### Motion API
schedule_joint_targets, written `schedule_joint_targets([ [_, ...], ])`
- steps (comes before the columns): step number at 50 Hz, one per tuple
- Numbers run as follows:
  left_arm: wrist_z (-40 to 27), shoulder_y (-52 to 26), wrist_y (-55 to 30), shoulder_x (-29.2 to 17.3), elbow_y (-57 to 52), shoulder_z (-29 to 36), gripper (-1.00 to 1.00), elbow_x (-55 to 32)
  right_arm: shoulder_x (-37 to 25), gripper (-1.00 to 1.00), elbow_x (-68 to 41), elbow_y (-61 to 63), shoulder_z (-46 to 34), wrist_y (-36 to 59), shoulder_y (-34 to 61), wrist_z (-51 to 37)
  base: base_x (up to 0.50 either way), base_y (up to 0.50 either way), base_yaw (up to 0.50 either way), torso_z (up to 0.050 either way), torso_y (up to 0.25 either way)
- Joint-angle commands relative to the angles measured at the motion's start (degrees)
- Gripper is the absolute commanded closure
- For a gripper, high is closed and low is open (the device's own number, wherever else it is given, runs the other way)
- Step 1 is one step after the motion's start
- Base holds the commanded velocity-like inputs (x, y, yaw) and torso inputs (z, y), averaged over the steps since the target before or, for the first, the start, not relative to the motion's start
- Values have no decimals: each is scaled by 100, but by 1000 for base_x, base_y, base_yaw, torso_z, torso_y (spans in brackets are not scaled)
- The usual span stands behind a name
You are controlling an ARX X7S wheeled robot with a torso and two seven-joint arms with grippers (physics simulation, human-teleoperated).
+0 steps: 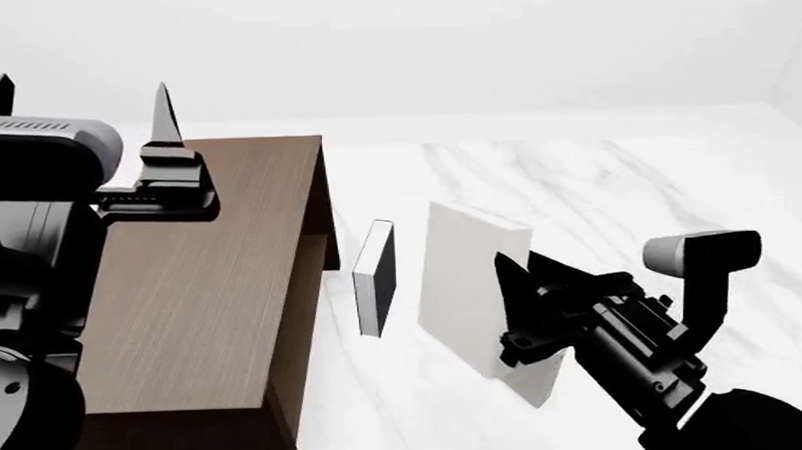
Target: Pick up the book on the right and place it under the cabinet shelf.
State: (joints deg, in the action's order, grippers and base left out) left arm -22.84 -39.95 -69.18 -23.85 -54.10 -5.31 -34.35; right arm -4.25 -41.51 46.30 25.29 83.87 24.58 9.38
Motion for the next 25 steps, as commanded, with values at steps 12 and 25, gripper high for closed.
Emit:
schedule_joint_targets([
  [12, -98, 30, 111, -66, 78, 106, -100, -43, 290, 100, -1093, 213, 163, 13, -914, 17, 0, 0, 0, 1, 1],
  [25, -126, 81, 172, -103, 88, 81, -100, -99, 266, 100, -1045, -241, -433, -571, -1364, -50, 0, 0, 0, 0, 1],
])
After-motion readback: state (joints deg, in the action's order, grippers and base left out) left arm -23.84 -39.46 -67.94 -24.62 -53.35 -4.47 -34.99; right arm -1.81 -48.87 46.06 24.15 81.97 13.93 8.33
